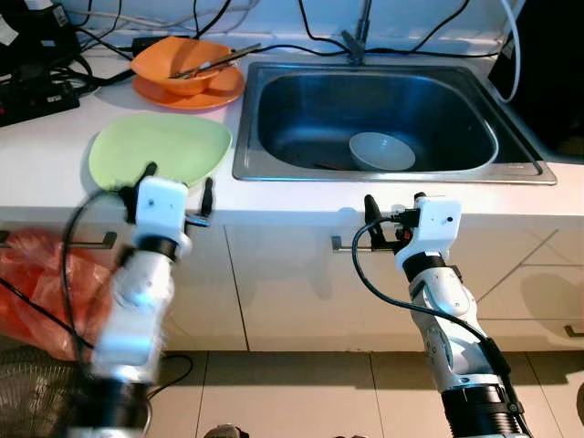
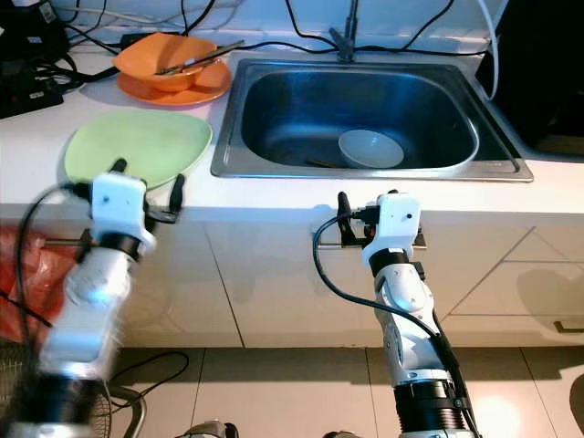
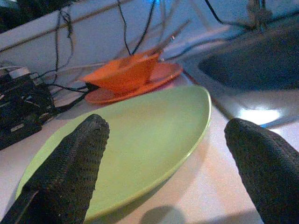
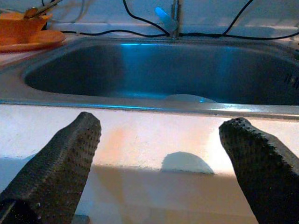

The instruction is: Kitchen organization

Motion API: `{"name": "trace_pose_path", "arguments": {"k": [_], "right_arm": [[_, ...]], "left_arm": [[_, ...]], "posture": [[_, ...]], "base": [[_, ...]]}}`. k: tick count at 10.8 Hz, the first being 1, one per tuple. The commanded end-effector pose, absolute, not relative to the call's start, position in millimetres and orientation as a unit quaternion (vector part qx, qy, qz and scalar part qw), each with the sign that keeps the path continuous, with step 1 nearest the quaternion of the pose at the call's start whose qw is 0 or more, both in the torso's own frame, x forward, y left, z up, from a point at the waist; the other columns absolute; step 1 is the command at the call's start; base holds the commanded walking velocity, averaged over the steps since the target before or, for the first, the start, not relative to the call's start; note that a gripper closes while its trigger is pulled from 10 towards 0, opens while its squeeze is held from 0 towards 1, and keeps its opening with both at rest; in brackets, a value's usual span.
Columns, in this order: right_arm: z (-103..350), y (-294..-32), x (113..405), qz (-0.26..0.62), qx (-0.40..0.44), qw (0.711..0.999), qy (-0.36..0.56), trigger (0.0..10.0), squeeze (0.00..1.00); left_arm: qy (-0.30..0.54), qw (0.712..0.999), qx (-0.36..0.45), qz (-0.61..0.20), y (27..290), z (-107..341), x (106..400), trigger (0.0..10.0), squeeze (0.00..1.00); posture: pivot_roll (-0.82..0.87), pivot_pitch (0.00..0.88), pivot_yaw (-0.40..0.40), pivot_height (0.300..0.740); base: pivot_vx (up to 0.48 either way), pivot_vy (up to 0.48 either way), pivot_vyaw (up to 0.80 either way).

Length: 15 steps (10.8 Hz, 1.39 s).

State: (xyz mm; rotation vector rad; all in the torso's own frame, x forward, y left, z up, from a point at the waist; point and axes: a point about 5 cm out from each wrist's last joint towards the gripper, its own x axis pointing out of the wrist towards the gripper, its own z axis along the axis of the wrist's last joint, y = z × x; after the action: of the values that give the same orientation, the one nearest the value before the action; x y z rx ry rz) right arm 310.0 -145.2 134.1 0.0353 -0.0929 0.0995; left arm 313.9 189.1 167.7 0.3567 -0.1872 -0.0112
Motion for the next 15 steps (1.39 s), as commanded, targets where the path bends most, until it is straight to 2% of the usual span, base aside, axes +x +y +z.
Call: {"name": "trace_pose_path", "arguments": {"k": [1,8,10,15], "right_arm": [[141.5,-144.9,311.7,0.052,0.024,0.997,-0.056,10.0,1.00],[139.1,-148.1,307.7,0.050,0.022,0.997,-0.049,10.0,1.00],[139.1,-148.4,307.0,0.050,0.021,0.997,-0.048,10.0,1.00],[140.4,-149.5,307.7,0.053,0.017,0.997,-0.046,10.0,1.00]], "left_arm": [[-0.055,0.978,0.197,-0.025,190.6,159.4,318.5,10.0,0.00],[0.026,0.951,0.301,-0.065,229.9,167.2,344.2,10.0,0.00],[0.048,0.953,0.292,-0.064,241.7,163.8,345.3,0.0,0.00],[0.050,0.950,0.297,-0.085,242.3,163.6,346.4,0.0,0.00]], "posture": [[0.10,0.078,0.010,0.740],[0.10,0.093,0.016,0.740],[0.09,0.097,0.012,0.740],[0.09,0.094,0.004,0.740]], "base": [[0.000,0.000,0.00],[0.000,0.000,0.00],[0.000,0.000,0.00],[0.000,0.000,0.00]]}}
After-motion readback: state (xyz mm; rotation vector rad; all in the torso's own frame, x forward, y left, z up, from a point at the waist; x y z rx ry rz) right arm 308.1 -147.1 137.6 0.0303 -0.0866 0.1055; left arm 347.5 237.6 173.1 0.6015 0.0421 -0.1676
